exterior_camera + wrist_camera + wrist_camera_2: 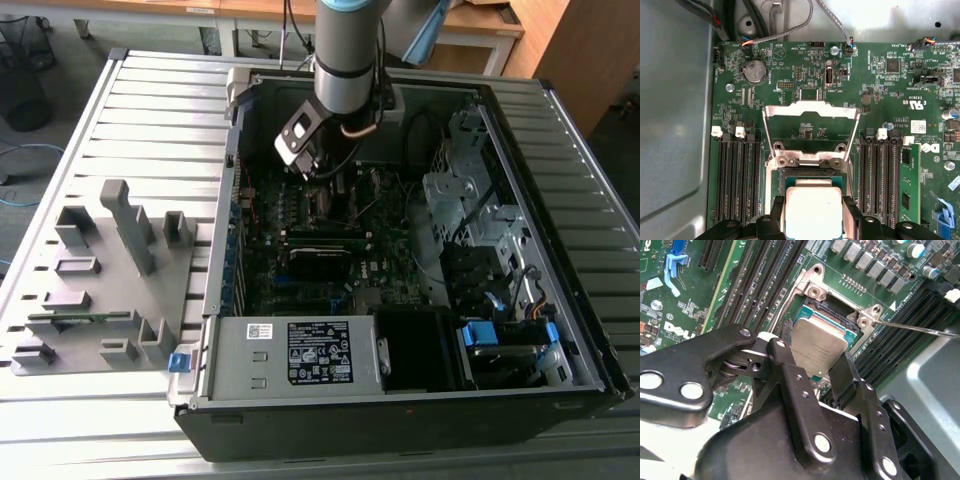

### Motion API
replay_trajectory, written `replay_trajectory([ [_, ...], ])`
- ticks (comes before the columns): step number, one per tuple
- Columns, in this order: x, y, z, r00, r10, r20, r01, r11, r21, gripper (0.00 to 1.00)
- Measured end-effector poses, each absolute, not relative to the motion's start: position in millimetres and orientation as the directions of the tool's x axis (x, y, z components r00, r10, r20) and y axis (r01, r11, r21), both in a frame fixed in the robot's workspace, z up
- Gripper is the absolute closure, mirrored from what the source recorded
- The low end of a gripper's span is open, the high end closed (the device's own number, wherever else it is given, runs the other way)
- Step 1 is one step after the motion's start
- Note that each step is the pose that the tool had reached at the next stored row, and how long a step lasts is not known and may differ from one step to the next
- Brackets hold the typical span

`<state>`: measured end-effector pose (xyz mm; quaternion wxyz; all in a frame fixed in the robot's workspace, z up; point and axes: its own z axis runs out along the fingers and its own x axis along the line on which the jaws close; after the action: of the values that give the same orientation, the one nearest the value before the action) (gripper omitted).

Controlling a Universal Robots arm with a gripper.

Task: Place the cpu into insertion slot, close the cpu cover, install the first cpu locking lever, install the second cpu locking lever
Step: 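Place the cpu into insertion slot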

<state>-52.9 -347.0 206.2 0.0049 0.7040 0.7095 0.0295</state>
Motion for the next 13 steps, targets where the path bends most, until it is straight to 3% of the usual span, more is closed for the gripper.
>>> replay_trajectory([
  [13,-54.0,-347.0,201.3,-0.009,0.999,0.034,0.999,0.007,0.050,0.46],
])
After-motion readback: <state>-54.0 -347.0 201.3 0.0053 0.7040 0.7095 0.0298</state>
